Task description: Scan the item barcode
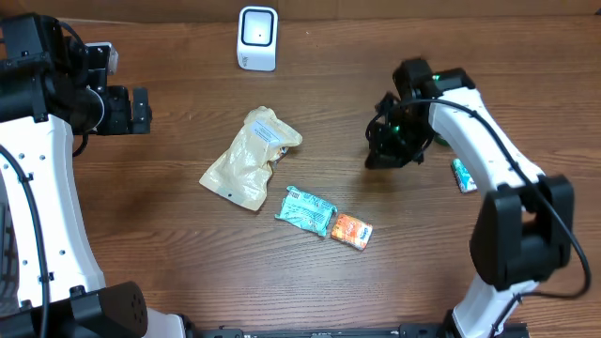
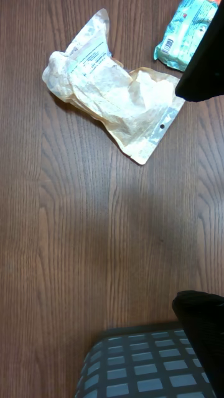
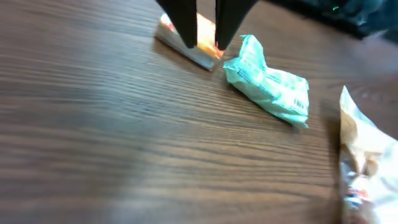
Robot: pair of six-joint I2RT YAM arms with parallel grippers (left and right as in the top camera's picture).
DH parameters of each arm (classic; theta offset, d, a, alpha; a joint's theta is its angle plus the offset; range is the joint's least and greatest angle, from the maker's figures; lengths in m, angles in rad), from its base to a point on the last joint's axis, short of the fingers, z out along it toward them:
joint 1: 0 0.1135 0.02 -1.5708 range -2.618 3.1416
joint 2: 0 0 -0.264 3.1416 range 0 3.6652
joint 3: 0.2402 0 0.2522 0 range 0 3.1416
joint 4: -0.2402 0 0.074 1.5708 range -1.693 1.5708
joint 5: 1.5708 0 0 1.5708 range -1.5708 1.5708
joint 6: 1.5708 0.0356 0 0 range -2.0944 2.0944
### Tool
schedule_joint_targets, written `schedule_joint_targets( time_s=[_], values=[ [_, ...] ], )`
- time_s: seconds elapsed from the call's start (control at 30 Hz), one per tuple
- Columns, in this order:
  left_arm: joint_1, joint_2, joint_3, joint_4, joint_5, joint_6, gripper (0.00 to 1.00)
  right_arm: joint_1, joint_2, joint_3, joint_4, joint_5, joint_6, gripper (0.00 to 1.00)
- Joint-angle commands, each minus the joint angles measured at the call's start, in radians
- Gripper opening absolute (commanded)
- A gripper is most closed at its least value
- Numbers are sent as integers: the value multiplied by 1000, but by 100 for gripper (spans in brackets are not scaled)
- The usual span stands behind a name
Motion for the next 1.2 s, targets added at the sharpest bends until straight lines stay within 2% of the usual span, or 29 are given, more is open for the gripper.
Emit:
schedule_joint_targets(
  time_s=[0.0,0.23,0.37,0.47,0.67,0.87,1.17],
  values=[
    [-13,5,-1,0,0,21,100,41,-146,43,-18,142,19,12],
    [-13,5,-1,0,0,21,100,135,-347,21,-77,294,47,18],
    [-13,5,-1,0,-1,21,100,164,-362,-68,-61,302,46,35],
    [-13,5,-1,0,0,21,100,163,-356,-194,18,301,45,49],
    [-13,5,-1,0,0,21,100,163,-349,-429,242,205,46,50],
    [-13,5,-1,0,0,21,100,163,-348,-550,346,164,37,50],
    [-13,5,-1,0,0,21,100,163,-348,-718,502,92,-39,45]
  ],
)
